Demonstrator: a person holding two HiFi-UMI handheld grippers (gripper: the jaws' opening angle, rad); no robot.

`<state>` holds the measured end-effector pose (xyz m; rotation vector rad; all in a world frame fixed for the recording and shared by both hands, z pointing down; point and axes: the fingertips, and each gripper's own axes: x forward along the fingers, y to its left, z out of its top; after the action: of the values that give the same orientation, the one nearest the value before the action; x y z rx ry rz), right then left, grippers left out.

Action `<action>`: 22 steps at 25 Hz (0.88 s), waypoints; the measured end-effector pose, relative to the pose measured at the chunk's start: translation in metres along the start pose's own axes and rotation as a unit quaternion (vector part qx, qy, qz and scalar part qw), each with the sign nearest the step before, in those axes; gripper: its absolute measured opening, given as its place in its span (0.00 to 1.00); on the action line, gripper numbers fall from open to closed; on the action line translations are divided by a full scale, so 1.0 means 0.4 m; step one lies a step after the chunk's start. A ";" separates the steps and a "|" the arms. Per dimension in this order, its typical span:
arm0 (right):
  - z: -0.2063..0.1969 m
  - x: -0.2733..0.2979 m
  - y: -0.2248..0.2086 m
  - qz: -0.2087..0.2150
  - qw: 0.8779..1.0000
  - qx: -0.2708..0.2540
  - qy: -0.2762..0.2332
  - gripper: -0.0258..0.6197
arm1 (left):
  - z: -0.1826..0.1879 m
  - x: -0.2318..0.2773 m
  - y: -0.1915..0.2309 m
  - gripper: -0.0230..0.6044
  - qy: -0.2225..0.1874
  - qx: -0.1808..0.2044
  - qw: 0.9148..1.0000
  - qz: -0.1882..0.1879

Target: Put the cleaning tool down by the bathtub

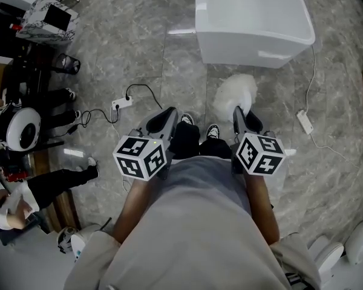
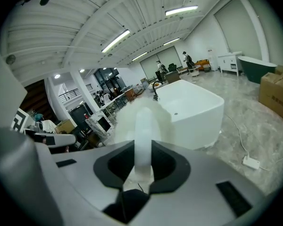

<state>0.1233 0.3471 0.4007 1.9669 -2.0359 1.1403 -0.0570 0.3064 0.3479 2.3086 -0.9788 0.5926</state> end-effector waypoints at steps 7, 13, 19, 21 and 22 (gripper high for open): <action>0.026 0.018 -0.009 0.000 1.000 0.005 0.004 0.16 | 0.029 0.029 -0.007 0.06 -0.002 -0.005 1.000 -0.007; 0.060 0.062 -0.006 0.004 1.000 -0.003 0.012 0.16 | 0.059 0.063 0.020 0.06 -0.002 -0.010 1.000 -0.012; 0.102 0.132 0.007 0.006 1.000 -0.012 0.018 0.16 | 0.099 0.115 0.067 0.06 -0.003 -0.017 1.000 -0.021; 0.119 0.161 0.021 0.009 1.000 -0.018 0.023 0.16 | 0.124 0.128 0.088 0.05 -0.009 -0.023 0.999 -0.026; 0.128 0.174 0.028 0.010 0.999 -0.020 0.025 0.16 | 0.136 0.134 0.097 0.05 -0.011 -0.027 0.999 -0.030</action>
<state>0.1233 0.2599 0.3966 1.8842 -2.0411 1.1313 -0.0425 0.2221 0.3510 2.2924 -0.9215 0.5128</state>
